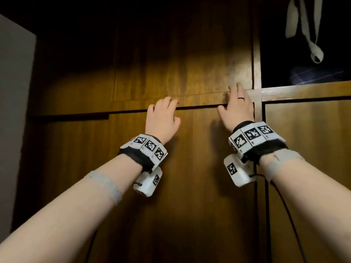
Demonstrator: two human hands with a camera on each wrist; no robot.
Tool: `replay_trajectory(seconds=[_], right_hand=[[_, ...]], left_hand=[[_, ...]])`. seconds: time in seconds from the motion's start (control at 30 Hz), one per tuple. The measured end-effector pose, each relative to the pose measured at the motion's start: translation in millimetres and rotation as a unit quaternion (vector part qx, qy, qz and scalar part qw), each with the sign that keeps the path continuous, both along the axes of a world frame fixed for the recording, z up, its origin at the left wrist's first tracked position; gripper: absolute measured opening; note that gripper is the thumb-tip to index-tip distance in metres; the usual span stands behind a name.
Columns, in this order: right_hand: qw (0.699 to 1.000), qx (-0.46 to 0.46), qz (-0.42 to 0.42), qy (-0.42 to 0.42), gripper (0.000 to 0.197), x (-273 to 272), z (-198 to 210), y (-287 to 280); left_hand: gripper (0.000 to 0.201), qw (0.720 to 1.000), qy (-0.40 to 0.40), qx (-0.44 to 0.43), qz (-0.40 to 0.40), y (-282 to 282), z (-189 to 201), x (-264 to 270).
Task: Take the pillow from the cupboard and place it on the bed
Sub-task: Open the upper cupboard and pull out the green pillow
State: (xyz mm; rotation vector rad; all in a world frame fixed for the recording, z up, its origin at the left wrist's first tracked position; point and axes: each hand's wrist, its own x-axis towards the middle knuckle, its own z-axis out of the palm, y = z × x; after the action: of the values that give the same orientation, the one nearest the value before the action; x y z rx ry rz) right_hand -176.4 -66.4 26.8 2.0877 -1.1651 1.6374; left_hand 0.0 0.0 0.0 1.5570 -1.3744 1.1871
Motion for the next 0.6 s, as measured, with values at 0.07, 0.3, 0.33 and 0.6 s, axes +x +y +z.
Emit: replay_trajectory(seconds=[0.07,0.3,0.33,0.6], right_hand=[[0.998,0.005,-0.06,0.008,0.067,10.6,9.6,-17.7],[0.988,0.039,-0.151,0.002,0.082,57.9,30.4,-33.7],[0.987,0.036,-0.158,0.01,0.082,61.7,31.2,-33.1],[0.984,-0.006,-0.132,0.119,0.073,117.3,23.6,-12.4]], left_hand=[[0.049,1.0,0.009,0.005,-0.021,-21.8,14.1,13.7],[0.051,0.999,-0.016,-0.023,-0.04,-78.0,50.0,51.2],[0.051,0.998,-0.013,-0.045,-0.04,-80.0,49.4,56.8],[0.063,0.993,0.104,-0.048,0.03,-70.9,48.1,84.4]])
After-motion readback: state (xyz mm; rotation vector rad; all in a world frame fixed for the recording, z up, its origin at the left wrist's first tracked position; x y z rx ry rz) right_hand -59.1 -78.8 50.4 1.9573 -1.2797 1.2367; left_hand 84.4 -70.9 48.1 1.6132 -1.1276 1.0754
